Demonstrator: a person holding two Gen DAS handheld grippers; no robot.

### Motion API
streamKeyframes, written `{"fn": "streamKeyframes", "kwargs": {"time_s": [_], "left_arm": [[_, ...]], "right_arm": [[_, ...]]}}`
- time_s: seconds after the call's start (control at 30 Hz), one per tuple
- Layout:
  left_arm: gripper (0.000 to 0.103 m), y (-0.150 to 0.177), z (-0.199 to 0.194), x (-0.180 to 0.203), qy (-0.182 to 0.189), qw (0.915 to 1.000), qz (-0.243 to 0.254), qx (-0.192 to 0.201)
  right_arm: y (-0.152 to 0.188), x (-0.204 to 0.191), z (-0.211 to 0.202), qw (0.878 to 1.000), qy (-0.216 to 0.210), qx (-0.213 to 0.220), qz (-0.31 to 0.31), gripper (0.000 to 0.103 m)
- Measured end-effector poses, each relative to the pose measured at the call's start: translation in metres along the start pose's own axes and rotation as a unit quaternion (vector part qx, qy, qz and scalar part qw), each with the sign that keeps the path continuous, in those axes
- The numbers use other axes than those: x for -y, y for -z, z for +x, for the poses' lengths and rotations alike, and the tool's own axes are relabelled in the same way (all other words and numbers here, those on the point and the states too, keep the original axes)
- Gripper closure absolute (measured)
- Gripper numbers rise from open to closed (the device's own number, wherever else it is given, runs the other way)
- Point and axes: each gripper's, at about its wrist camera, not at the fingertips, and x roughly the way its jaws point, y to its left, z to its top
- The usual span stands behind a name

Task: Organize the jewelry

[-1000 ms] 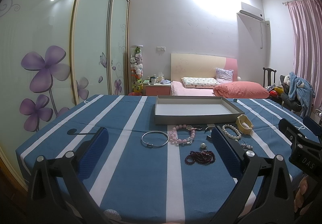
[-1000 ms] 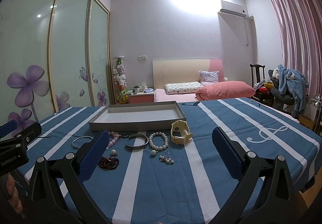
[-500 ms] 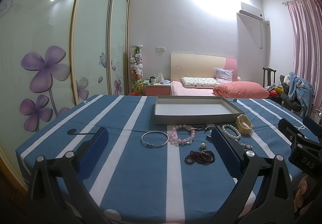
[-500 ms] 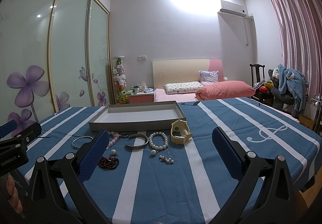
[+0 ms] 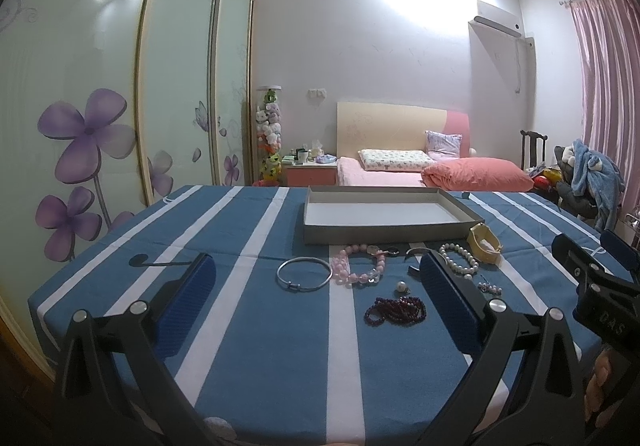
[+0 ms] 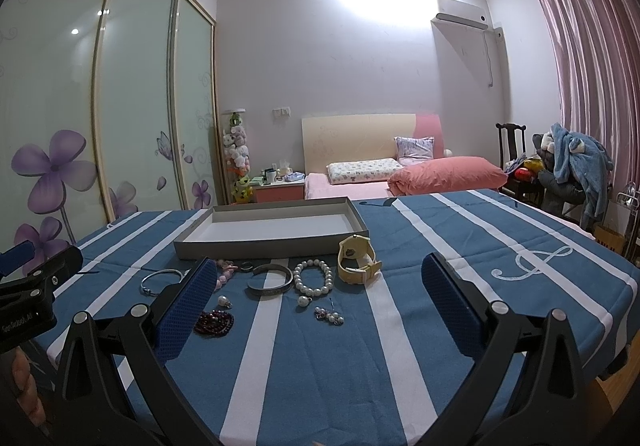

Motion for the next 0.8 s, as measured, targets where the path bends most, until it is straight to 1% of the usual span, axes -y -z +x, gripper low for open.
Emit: {"fn": "streamKeyframes", "kwargs": {"time_s": [0.13, 0.33, 0.5, 0.67, 0.8], "left_arm": [[0.004, 0.000, 0.009, 0.003, 0.008, 0.9998, 0.004, -0.019], [0.004, 0.009, 0.039, 0.019, 0.026, 0.9974, 0.016, -0.065], [0.004, 0.018, 0.079, 0.041, 0.042, 0.9903, 0.039, -0.127], [0.004, 0.027, 0.113, 0.061, 0.043, 0.9812, 0.066, -0.176], [0.009, 0.032, 0.135, 0.074, 0.044, 0.9736, 0.076, -0.210]], "right_arm": [[0.000, 0.006, 0.008, 1.000, 0.001, -0.008, 0.001, 0.002], [0.006, 0.009, 0.019, 1.000, 0.004, -0.025, 0.008, 0.002], [0.009, 0.015, 0.028, 0.999, 0.009, -0.037, 0.013, 0.002], [0.012, 0.021, 0.036, 0.998, 0.015, -0.050, 0.021, 0.002], [0.015, 0.026, 0.043, 0.998, 0.017, -0.059, 0.026, 0.002]]}}
